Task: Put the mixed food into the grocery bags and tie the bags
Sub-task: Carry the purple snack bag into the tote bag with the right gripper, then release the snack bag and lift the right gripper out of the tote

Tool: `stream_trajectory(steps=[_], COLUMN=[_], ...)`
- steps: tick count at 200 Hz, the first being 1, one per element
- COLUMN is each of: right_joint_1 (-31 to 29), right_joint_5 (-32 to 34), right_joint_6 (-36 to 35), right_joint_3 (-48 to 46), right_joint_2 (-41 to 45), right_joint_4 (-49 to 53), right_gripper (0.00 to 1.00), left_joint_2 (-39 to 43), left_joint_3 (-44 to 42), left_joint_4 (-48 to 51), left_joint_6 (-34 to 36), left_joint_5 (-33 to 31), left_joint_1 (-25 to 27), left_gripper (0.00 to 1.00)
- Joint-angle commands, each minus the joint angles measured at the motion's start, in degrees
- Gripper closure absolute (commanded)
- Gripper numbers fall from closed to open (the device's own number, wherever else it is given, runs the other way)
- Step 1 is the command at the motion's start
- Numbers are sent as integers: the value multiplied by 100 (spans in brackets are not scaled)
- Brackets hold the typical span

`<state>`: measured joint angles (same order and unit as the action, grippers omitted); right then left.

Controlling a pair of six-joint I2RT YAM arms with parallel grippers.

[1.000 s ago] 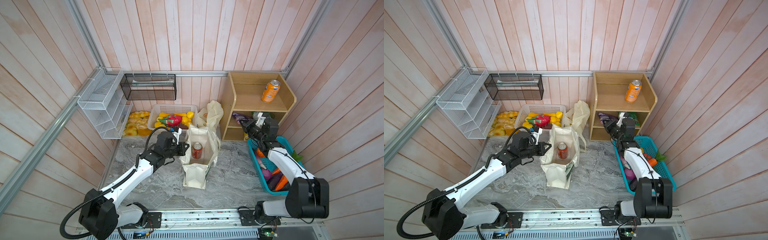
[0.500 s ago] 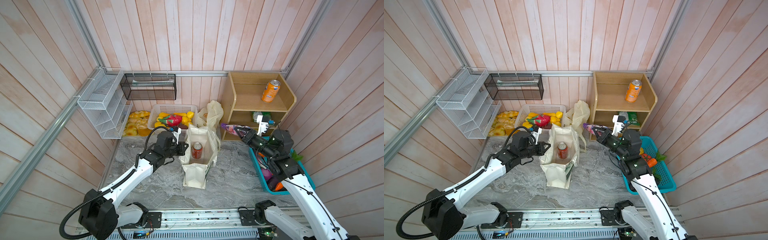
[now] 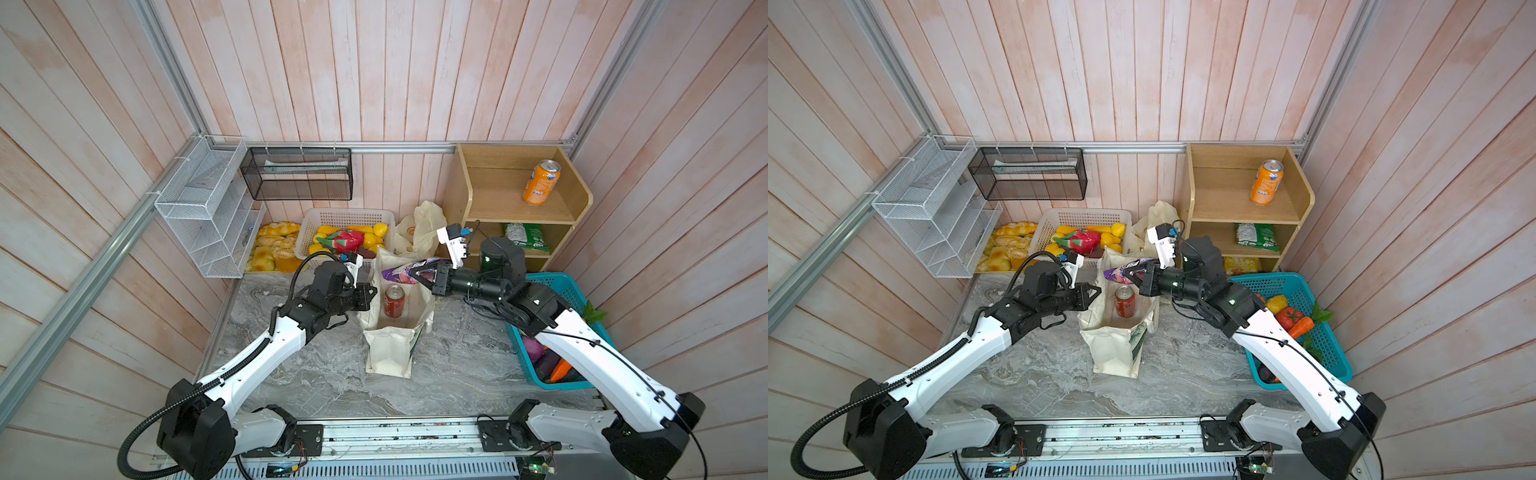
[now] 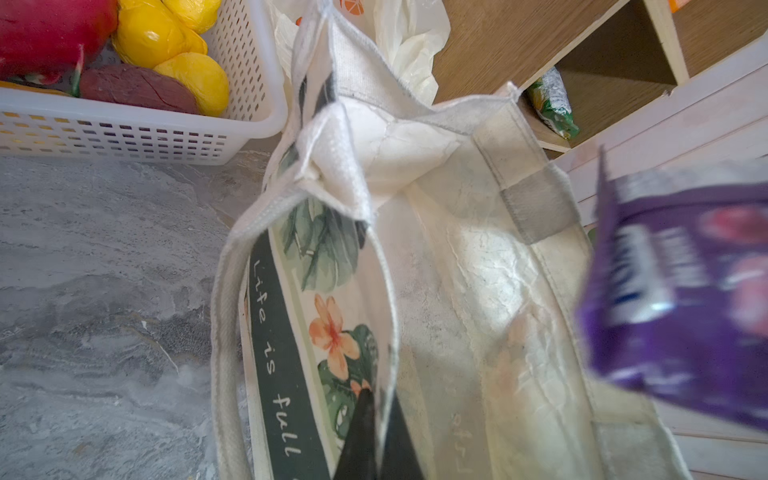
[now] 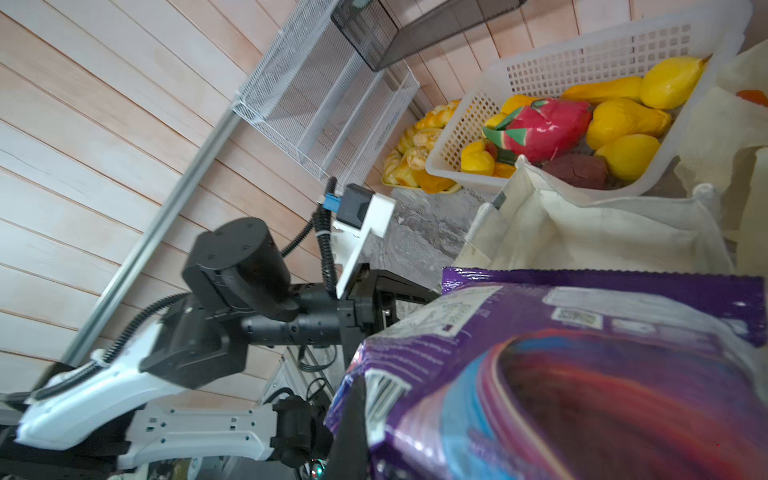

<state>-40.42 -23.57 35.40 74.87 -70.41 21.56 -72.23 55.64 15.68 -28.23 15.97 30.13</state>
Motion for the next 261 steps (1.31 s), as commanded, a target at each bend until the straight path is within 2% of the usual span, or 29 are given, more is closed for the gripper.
stream_trajectory(steps=[1,41,97,170,191,203,220,261], right_joint_1=[-162,-286,-505,-528,-523,-528,-520,-495], right_joint_5=[105,151,130,-438,-456,-403,-303,109], right_joint_6=[-887,-1515,-2152,-2516,-2505,-2481,-2450,-2461], right_joint_3=[392,352,317,257,172,151,237,898], right_joint_2=[-252,-818,-1701,-3144,-3206,-3070,-2776,-1919], right_joint_4=[753,1386,1765,1578,1518,1507,1583,2195], right_gripper=[100,100,100,100,56,43,35,31], left_joint_2=[46,-15,-63,-65,-48,-23,3,7], left_joint_3=[154,168,246,237,255,247,231,193], left_joint_4=[63,47,56,52,75,95,113,127], left_joint_6=[146,168,181,122,123,123,128,168], left_joint_5=[-68,-75,-49,-26,-23,-30,-41,-78], left_joint_1=[19,19,15,19,17,19,15,19], left_gripper=[100,100,100,100,100,100,100,100])
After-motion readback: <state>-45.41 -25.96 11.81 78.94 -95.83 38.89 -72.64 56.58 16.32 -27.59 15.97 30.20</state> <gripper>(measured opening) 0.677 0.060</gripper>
